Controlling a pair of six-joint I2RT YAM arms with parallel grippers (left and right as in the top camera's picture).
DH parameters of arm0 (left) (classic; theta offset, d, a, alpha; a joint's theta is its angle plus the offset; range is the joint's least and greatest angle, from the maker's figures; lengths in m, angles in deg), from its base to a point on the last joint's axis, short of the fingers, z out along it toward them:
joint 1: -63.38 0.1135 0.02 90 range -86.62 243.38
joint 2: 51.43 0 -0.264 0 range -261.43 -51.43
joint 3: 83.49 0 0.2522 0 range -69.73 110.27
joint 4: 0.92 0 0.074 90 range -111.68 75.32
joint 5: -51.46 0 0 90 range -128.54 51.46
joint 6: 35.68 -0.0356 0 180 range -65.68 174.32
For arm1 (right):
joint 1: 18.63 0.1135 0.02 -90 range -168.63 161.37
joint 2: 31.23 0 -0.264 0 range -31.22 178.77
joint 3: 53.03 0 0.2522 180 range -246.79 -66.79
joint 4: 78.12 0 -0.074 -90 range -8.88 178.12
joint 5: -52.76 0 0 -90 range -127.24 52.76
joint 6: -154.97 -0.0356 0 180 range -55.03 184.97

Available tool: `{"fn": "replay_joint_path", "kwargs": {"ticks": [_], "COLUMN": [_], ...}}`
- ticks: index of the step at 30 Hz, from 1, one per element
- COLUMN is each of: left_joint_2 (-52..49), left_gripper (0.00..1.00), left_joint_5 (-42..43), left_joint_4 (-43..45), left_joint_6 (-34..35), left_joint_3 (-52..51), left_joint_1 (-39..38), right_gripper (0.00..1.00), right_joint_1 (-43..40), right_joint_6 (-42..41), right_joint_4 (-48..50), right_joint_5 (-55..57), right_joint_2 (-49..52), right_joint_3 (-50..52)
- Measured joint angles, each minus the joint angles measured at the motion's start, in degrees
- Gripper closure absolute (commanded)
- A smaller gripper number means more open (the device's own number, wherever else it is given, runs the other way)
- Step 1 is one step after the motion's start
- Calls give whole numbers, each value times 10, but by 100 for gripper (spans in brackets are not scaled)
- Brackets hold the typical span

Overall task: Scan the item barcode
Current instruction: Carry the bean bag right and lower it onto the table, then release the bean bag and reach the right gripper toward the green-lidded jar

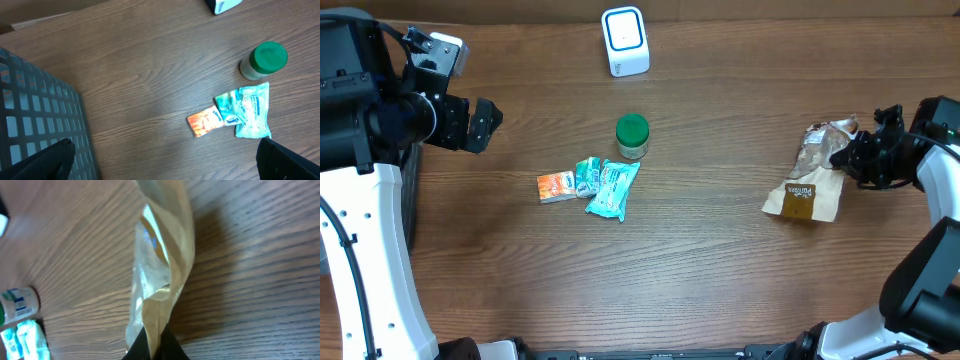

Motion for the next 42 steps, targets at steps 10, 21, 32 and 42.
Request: {"fn": "replay_joint_path", "kwargs": {"ticks": [10, 21, 32, 42], "left_joint_2": [0, 0, 0, 0], "left_gripper": [0, 0, 0, 0], "left_joint_5": [0, 0, 0, 0], "left_joint_4": [0, 0, 0, 0], "left_joint_6": [0, 0, 0, 0], "left_joint_3": [0, 0, 0, 0], "left_joint_1": [0, 0, 0, 0], "right_gripper": [28, 0, 0, 0], "right_joint_1": [0, 0, 3, 108], "right_joint_6": [-18, -29, -29, -41], "right_joint_4": [-60, -163, -204, -202], "right_joint_5": [54, 58, -97, -94], "right_joint_2": [1, -17, -45, -45], "right_joint_3": [-16, -139, -156, -156]}}
